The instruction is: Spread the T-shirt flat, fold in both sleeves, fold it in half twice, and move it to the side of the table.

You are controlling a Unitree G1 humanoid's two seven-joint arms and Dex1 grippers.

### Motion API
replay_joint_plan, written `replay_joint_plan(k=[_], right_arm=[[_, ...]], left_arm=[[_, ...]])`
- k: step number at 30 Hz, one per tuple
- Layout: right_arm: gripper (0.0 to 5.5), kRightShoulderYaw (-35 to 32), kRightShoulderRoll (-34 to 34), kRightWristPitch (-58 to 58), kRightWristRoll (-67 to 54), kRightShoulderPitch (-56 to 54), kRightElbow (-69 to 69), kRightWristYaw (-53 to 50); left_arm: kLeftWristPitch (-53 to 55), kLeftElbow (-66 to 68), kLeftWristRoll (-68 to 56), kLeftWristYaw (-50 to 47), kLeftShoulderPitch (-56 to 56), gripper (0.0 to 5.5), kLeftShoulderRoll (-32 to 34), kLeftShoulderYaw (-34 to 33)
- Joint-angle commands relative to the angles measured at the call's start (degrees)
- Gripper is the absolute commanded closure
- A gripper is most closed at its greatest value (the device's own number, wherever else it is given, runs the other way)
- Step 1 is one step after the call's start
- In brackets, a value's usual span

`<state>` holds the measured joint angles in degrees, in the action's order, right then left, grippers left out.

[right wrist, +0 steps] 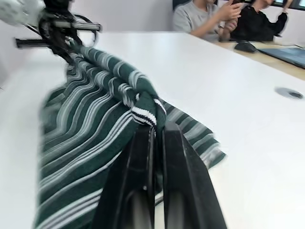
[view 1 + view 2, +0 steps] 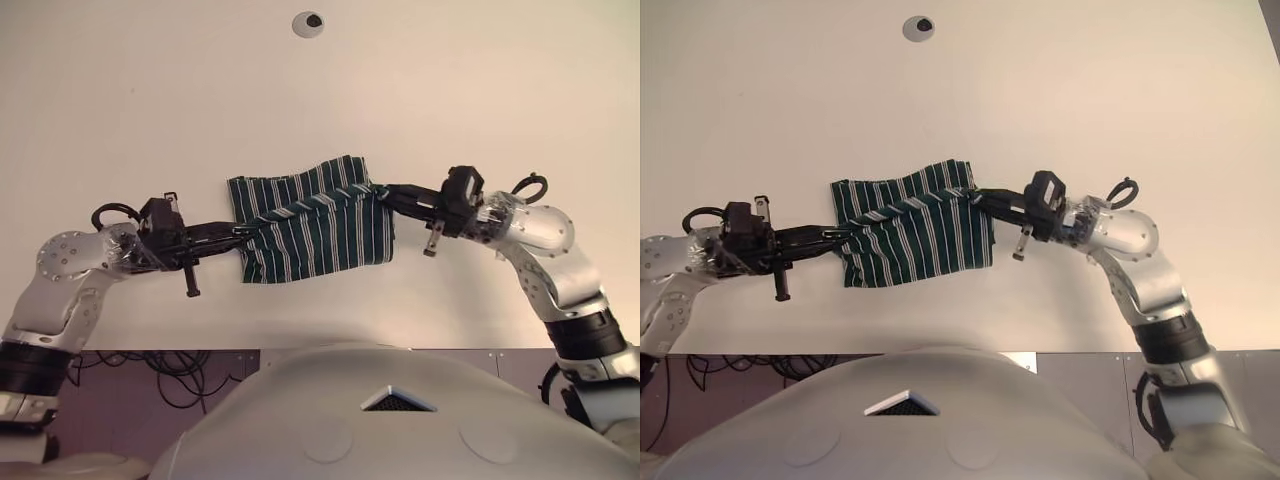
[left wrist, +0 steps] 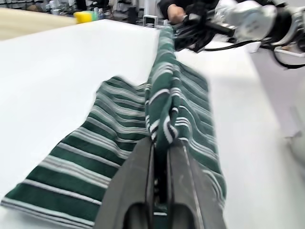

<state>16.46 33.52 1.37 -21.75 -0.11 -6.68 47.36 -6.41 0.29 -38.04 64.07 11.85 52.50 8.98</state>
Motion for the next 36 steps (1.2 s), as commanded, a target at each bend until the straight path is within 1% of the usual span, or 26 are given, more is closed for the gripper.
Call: replay_joint_plan(k=[1, 4, 5, 6, 9, 13, 16, 18, 20, 22, 23, 24, 26, 28, 30, 32, 33, 35, 36], right_arm=[[5.5, -0.61, -3.16, -1.06, 4.95, -3.83, 7.04, -1.61], [5.5, -0.87, -5.39, -1.72, 6.96, -5.29, 10.84, -1.48], [5.15, -1.11, -5.97, -1.73, 7.09, -5.6, 11.69, -1.36], [5.02, -1.53, -6.61, -1.8, 7.35, -5.89, 12.43, -1.55], [4.58, -3.25, -8.5, -2.12, 8.5, -7.47, 15.35, -4.21], [3.96, -5.58, -11.14, -3.73, 9.82, -9.53, 18.72, -7.99], [3.48, -5.96, -13.17, -8.8, 12.07, -9.88, 17.82, -10.8], [3.12, -3.57, -14.86, -13.45, 14.0, -8.45, 12.92, -10.84], [2.81, 1.65, -16.93, -15.35, 16.63, -6.74, 8.02, -10.35], [2.77, 7.27, -20.28, -14.25, 21.15, -6.56, 8.58, -12.03], [2.77, 9.59, -22.65, -12.7, 22.7, -6.6, 10.37, -13.17], [2.77, 11.79, -24.49, -11.87, 25.91, -6.81, 12.78, -15.28], [2.77, 14.62, -27.03, -6.82, 33.86, -7.58, 17.6, -21.92], [2.77, 13.18, -30.08, 1.1, 33.11, -9.06, 23.92, -23.61], [2.77, 9.02, -31.43, 5.72, 31.97, -12.32, 31.93, -26.99], [2.77, 5.69, -30.36, 6.02, 33.14, -15.51, 38.0, -32.19], [2.77, 2.34, -28.87, 5.82, 32.46, -17.25, 40.82, -35.7], [2.77, -8.63, -24.48, 4.95, 27.35, -20.27, 46.3, -42.97], [2.77, -15.22, -22.6, 3.97, 23.9, -21.24, 48.51, -47.01]], left_arm=[[1.01, 8.52, 9.28, -3.11, -4.49, 5.43, -3.96, 0.65], [0.85, 12.34, 13.38, -4.6, -6.99, 5.43, -6.35, -0.27], [0.88, 13.18, 14.38, -5.01, -7.71, 5.43, -6.91, -0.64], [1.02, 13.88, 15.17, -5.65, -8.39, 5.07, -7.4, -1.2], [5.19, 14.32, 13.94, -7.18, -10.34, 4.71, -9.03, -3.84], [18.55, 7.56, 2.79, -8.21, -11.53, 4.17, -11.6, -9.8], [23.84, 7.31, 3.29, -11.4, -13.03, 3.76, -12.3, -10.92], [27.26, 9.1, 7.07, -15.47, -14.38, 3.46, -12.54, -9.92], [30.44, 13.93, 11.32, -21.87, -17.07, 3.18, -13.71, -9.6], [30.8, 19.01, 14.34, -27.21, -19.64, 3.05, -15.69, -10.63], [28.69, 21.48, 15.23, -30.03, -21.49, 3.05, -17.55, -12.0], [24.41, 23.72, 16.69, -33.85, -23.52, 3.05, -19.57, -13.53], [15.44, 25.1, 17.91, -40.55, -26.5, 3.05, -24.17, -17.21], [6.62, 20.06, 16.13, -44.65, -26.86, 3.05, -30.3, -20.89], [-5.29, 13.2, 15.75, -47.63, -25.28, 3.05, -36.54, -23.28], [-14.05, 11.17, 17.55, -49.31, -24.03, 3.05, -40.41, -23.91], [-17.66, 12.21, 19.58, -50.99, -23.95, 3.05, -41.91, -23.97], [-23.29, 16.11, 21.98, -53.3, -24.51, 3.05, -44.45, -24.35], [-25.86, 19.27, 23.14, -53.47, -25.11, 3.05, -45.03, -24.19]])
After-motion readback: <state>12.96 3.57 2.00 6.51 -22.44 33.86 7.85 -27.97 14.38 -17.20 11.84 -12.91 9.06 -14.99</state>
